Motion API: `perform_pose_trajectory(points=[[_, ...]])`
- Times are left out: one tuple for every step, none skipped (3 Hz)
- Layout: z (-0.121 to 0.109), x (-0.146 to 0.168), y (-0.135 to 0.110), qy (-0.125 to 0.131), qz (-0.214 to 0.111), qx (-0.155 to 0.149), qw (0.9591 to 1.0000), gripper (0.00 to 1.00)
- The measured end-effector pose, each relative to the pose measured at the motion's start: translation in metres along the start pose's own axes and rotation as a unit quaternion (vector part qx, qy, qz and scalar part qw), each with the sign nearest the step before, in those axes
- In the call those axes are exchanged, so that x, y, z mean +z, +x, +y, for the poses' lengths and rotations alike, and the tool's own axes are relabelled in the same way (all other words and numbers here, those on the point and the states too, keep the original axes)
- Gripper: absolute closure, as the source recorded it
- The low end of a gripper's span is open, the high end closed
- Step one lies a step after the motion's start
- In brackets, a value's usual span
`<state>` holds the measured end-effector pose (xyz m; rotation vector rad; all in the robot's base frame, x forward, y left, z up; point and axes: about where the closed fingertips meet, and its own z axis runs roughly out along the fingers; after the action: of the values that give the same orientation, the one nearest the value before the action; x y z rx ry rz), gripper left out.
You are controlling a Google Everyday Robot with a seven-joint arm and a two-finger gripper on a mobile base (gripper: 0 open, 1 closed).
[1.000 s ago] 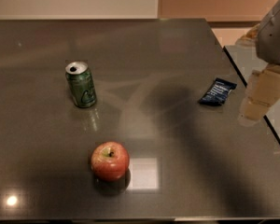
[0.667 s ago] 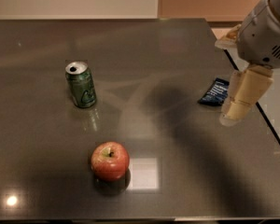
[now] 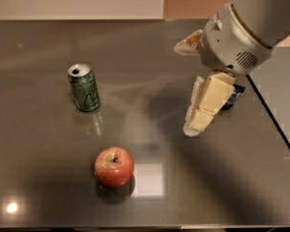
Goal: Move apple near green can
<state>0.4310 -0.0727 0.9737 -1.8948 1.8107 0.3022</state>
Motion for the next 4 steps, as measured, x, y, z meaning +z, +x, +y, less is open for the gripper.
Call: perform_pose_trajectory(points=[[0.015, 0.016, -0.023, -0.024, -0.039, -0.027, 0.9986, 0.00], [0.031, 0.035, -0.042, -0.038, -0.068, -0.056, 0.9954, 0.00], [0.043, 0.060, -0.053, -0.050, -0.072, -0.075, 0.9933, 0.00], [0.060, 0.088, -0.059, -0.068, -0.068, -0.089, 0.9914, 0.00]])
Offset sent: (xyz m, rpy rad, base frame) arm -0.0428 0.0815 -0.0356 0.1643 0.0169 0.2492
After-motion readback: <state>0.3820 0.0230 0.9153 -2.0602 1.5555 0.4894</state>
